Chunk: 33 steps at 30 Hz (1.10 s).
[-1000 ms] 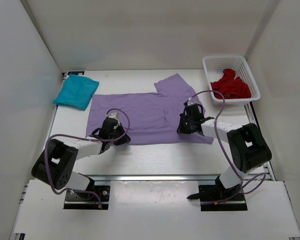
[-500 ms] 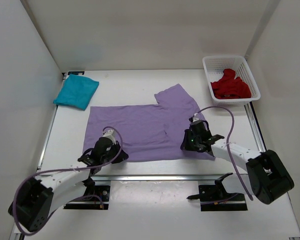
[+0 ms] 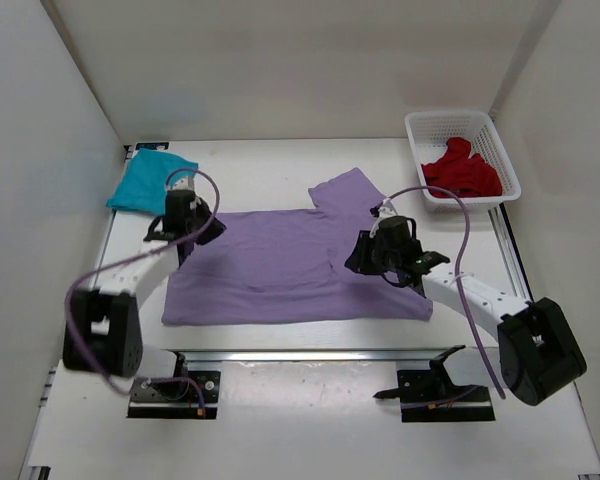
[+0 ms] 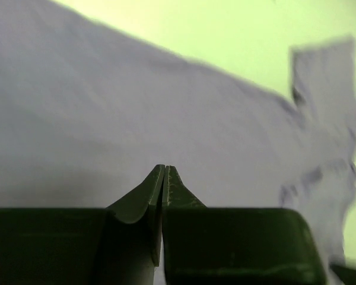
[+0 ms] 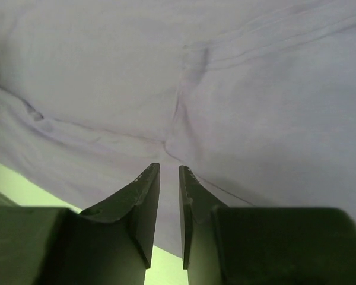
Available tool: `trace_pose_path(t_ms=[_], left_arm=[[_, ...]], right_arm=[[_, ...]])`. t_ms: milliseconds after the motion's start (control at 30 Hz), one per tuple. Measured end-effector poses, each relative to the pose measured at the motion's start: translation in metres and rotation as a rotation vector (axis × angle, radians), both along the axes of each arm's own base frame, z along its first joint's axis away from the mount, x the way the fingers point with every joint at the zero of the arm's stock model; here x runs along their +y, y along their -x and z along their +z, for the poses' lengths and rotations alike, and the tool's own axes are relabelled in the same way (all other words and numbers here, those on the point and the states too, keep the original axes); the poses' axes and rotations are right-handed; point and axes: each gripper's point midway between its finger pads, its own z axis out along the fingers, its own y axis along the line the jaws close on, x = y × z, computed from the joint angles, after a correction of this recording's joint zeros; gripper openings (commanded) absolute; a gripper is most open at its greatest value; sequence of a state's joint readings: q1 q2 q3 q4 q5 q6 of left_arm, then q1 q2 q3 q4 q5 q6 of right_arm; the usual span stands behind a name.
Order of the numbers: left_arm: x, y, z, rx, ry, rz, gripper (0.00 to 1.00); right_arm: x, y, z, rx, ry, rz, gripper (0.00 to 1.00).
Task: Fold and stack the t-shirts
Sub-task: Fold the flattened tshirt in 1/3 of the way, then grap the side of the flattened tshirt furthest away from the robot with both arms
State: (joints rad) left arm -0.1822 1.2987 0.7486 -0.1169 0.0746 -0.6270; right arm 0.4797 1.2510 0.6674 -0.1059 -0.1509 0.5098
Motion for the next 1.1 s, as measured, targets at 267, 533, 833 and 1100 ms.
trace_pose_path(t_ms=[267,533,833,1100], left_arm=[[0.078,-0.094,-0.058,0.174,-0.105,0.175,0.26],[0.151,-0.127,-0.075,0.228,-0.206,0.3,0.39],[0.155,-0.122,-0.097,0.292,-0.232,0.294,0.48],[0.153,-0.126,-0.098,0.29,-0.23,0.292,0.29]], right_arm=[[0.013,0.036,-0.041,0.092,-0.019,0.113,0.18],[0.017,0.04,-0.043,0.078,-0.067,0.15,0.17],[0.014,0.04,-0.047,0.088,-0.083,0.155,0.17],[0.015,0.04,-0.05,0.097,-0.087,0.162,0.16]])
